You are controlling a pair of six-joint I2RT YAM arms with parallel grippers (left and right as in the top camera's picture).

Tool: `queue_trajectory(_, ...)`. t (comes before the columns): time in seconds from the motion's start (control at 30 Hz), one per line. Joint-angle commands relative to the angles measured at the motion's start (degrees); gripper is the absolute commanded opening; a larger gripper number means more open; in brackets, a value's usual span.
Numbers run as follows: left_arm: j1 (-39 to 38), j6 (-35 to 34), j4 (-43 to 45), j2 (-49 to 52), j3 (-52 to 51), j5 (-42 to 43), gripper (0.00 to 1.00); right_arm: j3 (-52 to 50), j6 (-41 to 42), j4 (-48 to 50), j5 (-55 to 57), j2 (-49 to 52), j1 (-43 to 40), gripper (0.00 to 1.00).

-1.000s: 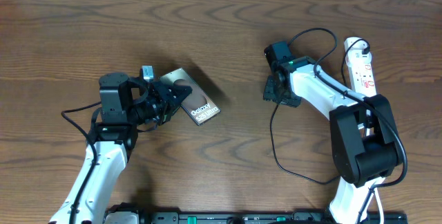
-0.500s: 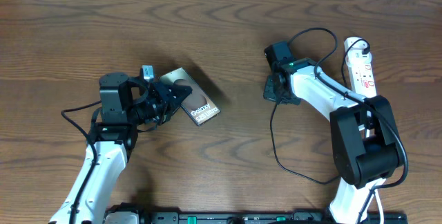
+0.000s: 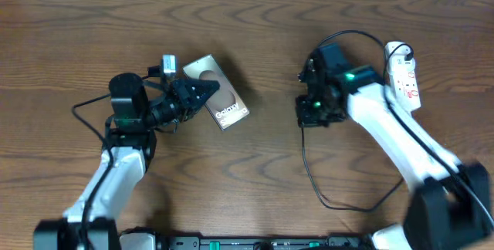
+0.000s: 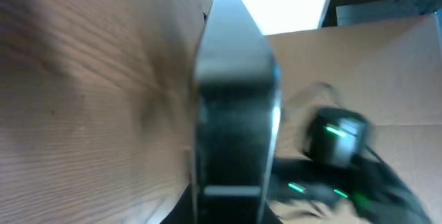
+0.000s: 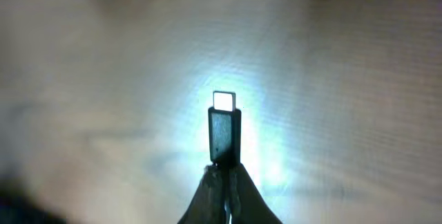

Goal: Plug charger to phone and switch on socket
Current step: 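Carry the USB-C plug left toward the phone's bottom port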

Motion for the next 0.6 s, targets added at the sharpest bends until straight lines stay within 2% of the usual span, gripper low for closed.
queue_trajectory(0.0,0.0,-2.8,4.5,4.8,2.8,6.1,0.07,-0.1,-11.5,-4.1,-10.6,-5.2,0.3,0.01)
queue_trajectory(0.07,0.0,-5.4,8.3,7.1,2.9,7.9,0.07,-0.2,-16.1,-6.8,-14.5,-7.0,0.4,0.01)
queue_trajectory(0.27,-2.6,-10.1,17.9,10.8,2.9,8.6,0.08,-0.2,-17.0,-8.2,-14.9,-7.6,3.1,0.01)
queue_trajectory(0.57,-5.1,-8.2,18.6,10.8,2.9,8.5,0.07,-0.2,-15.5,-4.9,-14.7,-7.6,11.1,0.01)
